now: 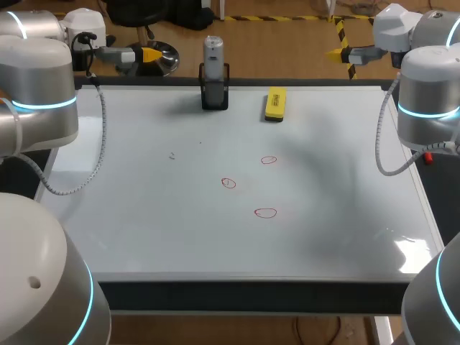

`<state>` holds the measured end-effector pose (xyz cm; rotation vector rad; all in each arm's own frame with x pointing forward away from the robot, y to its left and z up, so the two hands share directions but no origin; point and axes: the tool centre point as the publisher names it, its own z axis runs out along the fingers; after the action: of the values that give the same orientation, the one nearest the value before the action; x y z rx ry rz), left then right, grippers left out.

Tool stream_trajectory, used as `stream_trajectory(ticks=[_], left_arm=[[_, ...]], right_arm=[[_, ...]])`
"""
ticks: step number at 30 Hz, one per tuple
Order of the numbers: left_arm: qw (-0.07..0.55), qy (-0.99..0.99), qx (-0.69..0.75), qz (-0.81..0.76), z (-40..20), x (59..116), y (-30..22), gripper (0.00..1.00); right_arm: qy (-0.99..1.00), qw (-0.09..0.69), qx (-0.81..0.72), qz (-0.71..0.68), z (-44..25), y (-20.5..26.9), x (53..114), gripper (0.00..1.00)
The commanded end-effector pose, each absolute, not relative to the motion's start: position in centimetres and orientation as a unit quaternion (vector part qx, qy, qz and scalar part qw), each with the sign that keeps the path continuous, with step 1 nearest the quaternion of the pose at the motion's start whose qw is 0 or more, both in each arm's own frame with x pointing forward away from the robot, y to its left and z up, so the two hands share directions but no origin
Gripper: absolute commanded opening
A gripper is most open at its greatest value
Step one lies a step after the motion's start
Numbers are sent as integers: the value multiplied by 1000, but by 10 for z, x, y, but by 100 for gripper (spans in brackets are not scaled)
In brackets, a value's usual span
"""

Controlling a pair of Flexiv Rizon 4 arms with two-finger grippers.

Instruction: Pick up the inspection probe, press it on each red-marked spot on the whiteboard one by one, put down the probe, pick up the eraser, and wipe off all the red marks.

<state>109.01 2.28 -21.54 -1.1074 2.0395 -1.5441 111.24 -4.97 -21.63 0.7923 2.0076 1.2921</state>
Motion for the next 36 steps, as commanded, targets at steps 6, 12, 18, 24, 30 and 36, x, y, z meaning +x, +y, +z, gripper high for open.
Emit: stream_trajectory(ticks=[6, 12, 18, 24, 30, 36], left_arm=[[117, 742, -301, -587, -215, 1094, -2, 100], [65, 752, -205, -623, -214, 1095, -27, 100], [30, 742, -128, -658, -209, 1094, -51, 100], [10, 722, -77, -687, -205, 1094, -69, 100], [-18, 714, -36, -699, -209, 1092, -90, 100], [-30, 718, -21, -695, -213, 1095, -110, 100]], right_arm=[[760, 307, 300, 488, -216, -50, 1113, 100], [760, 307, 300, 488, -216, -50, 1113, 100], [760, 307, 300, 488, -216, -50, 1113, 100], [760, 307, 300, 488, -216, -50, 1113, 100], [760, 307, 300, 488, -216, -50, 1113, 100], [760, 307, 300, 488, -216, -50, 1113, 100]])
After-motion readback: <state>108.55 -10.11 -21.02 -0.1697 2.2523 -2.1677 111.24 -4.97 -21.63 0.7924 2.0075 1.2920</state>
